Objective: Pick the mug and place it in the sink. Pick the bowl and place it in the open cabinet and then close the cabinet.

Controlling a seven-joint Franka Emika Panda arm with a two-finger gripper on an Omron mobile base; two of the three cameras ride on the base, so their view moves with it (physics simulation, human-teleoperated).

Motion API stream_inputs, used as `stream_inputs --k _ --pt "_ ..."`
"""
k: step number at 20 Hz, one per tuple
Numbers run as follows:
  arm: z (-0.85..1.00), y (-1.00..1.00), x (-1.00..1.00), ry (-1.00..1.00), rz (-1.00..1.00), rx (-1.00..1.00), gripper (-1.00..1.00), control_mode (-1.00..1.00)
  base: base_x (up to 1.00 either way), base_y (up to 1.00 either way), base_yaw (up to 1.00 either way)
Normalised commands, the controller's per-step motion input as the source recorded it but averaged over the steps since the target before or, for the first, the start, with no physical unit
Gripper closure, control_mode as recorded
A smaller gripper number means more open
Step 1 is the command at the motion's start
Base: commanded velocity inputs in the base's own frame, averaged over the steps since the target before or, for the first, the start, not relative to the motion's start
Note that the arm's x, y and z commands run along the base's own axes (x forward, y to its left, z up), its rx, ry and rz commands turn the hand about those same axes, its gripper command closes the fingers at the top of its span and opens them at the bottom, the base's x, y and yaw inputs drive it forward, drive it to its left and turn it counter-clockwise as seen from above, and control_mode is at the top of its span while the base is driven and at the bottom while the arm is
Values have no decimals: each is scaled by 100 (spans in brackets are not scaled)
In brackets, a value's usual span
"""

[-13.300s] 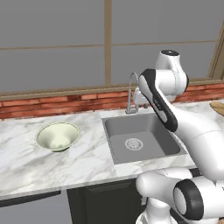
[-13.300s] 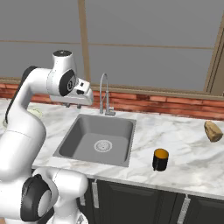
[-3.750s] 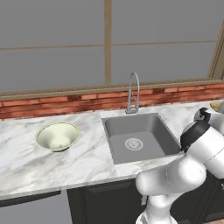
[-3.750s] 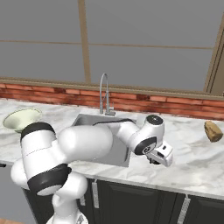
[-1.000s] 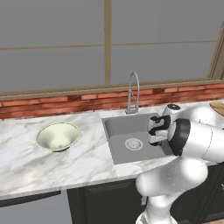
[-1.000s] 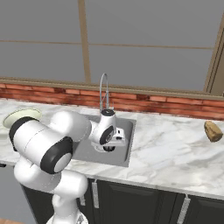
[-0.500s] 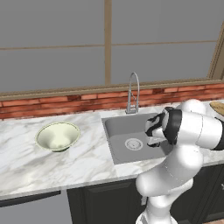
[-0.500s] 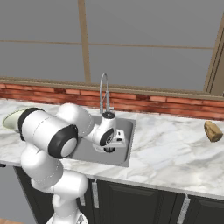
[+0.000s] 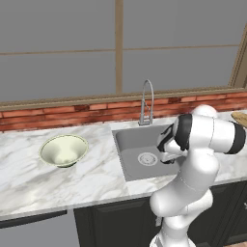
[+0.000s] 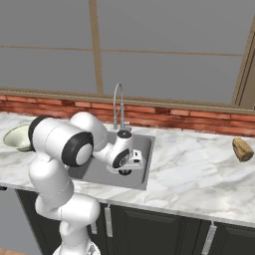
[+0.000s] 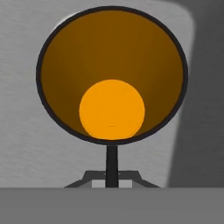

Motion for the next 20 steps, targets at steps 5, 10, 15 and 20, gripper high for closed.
stream_inputs --k 5,10,15,20 --pt "-21 0 17 0 0 0 100 -100 0 0 0" --pt "-20 0 19 0 0 0 100 -100 0 0 0" --pt "-22 0 10 0 0 0 100 -100 0 0 0" --pt "-23 0 3 0 0 0 100 -100 0 0 0"
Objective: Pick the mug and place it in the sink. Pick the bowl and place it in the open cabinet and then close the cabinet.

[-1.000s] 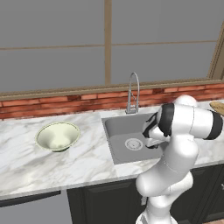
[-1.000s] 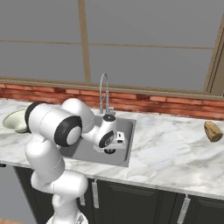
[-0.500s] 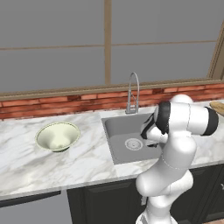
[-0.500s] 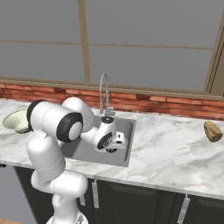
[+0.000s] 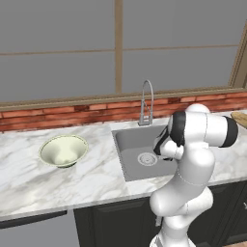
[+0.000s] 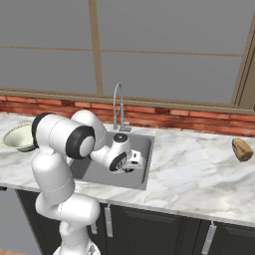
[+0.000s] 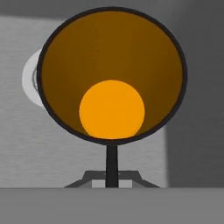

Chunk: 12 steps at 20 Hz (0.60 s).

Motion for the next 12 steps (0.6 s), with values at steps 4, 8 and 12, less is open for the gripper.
stream_inputs --k 4,8,12 --pt "-20 0 0 0 0 0 100 -100 0 0 0" --pt "-18 0 0 5 0 0 -100 -100 0 0 0" --pt "-1 0 0 5 2 0 -100 -100 0 0 0"
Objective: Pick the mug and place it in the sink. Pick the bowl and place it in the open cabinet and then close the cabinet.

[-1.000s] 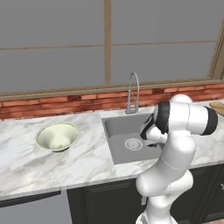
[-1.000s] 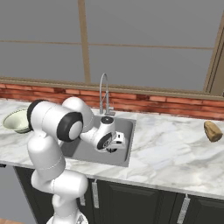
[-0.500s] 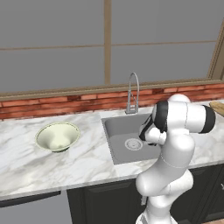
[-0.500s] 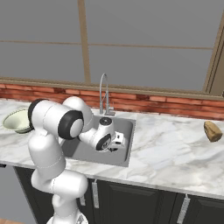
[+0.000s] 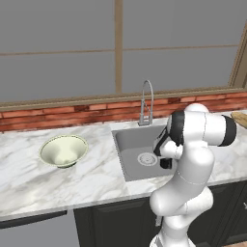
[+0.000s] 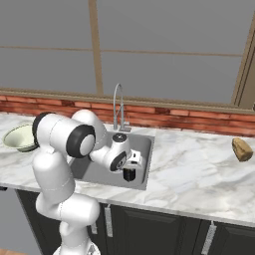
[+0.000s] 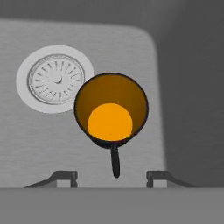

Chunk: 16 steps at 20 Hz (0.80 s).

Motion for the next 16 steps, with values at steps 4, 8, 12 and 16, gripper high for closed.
stream_inputs --k 4,8,12,16 --pt "0 0 0 0 4 0 -100 -100 0 0 0" --pt "9 0 -4 0 6 0 -100 -100 0 0 0" --pt "29 0 -38 0 8 0 -100 -100 0 0 0" --pt "37 0 -56 0 9 0 -100 -100 0 0 0"
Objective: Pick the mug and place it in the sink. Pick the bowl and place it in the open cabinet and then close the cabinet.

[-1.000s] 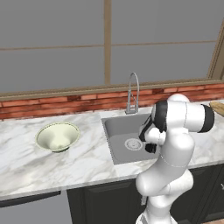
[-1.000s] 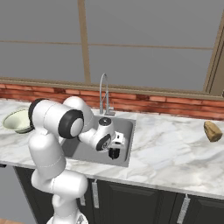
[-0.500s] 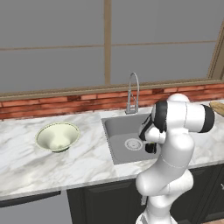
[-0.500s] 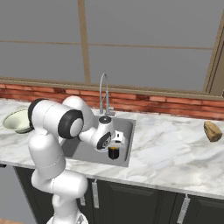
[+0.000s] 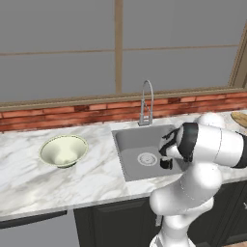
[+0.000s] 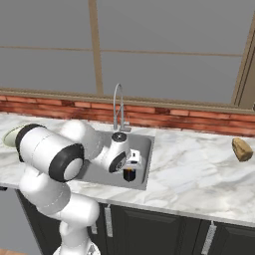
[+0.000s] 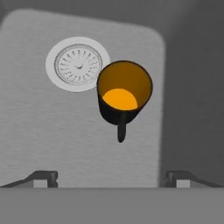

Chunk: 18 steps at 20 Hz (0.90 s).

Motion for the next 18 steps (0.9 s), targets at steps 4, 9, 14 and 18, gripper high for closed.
stream_inputs --k 4,9,14,18 --pt "66 0 -41 0 8 0 -100 -100 0 0 0" --pt "78 0 -25 0 6 0 -100 -100 0 0 0" --pt "63 0 -38 0 3 1 -100 -100 0 0 0" --pt "49 0 -52 0 2 0 -100 -100 0 0 0"
